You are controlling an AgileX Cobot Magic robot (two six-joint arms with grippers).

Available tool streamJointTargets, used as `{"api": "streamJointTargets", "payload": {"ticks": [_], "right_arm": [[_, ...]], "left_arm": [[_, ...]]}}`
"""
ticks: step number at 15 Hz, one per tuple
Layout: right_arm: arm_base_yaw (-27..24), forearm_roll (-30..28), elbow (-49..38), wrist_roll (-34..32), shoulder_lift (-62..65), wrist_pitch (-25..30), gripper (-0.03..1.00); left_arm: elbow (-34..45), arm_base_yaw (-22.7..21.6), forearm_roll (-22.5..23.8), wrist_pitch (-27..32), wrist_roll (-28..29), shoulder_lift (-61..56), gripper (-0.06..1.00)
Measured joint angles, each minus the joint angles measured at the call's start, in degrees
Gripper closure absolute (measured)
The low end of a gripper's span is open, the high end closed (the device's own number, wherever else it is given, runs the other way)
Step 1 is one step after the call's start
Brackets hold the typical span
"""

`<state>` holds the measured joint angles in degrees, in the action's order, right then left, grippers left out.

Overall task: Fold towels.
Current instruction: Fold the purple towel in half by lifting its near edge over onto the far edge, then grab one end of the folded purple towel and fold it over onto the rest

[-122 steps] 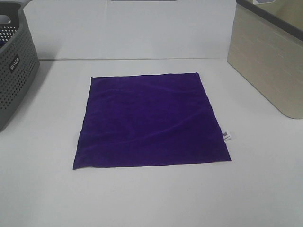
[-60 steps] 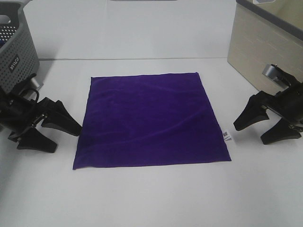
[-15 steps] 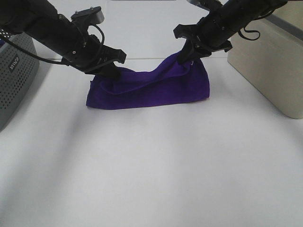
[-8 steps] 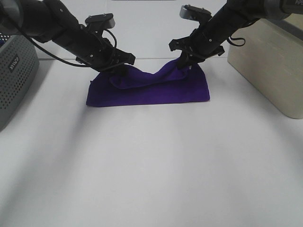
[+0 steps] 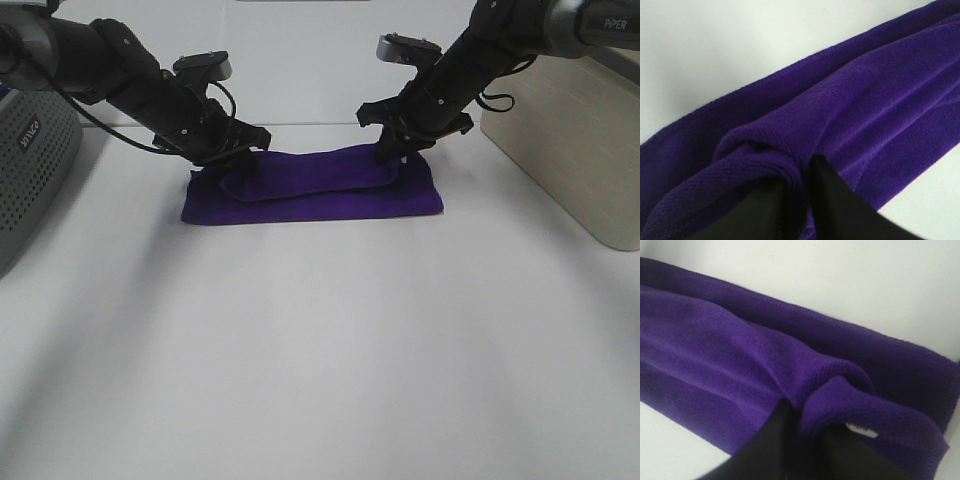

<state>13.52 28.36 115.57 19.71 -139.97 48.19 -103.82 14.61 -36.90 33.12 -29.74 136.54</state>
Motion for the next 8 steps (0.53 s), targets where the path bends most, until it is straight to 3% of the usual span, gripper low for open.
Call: {"api": "streamJointTargets", "payload": {"ticks": [3, 4, 6, 8], "right_arm": [[0.00, -3.44, -0.69, -1.66, 0.00, 1.78, 0.31], [0.00, -4.53, -0.69, -2.12, 0.00, 2.46, 0.18], [0.00, -5.96, -0.69, -2.46, 0.23, 4.18, 0.07], [0.00, -6.65, -0.69, -2.81, 2.29, 6.65, 0.06]], "left_arm": [[0.00, -0.34, 0.74, 0.17, 1.66, 0.00, 0.36], [0.00, -0.40, 1.83, 0.74, 3.67, -0.11, 0.28], [-0.52, -0.69, 7.16, 3.84, 8.65, -1.15, 0.24], [-4.53, -0.69, 13.18, 12.72, 14.04, -2.18, 0.23]]}}
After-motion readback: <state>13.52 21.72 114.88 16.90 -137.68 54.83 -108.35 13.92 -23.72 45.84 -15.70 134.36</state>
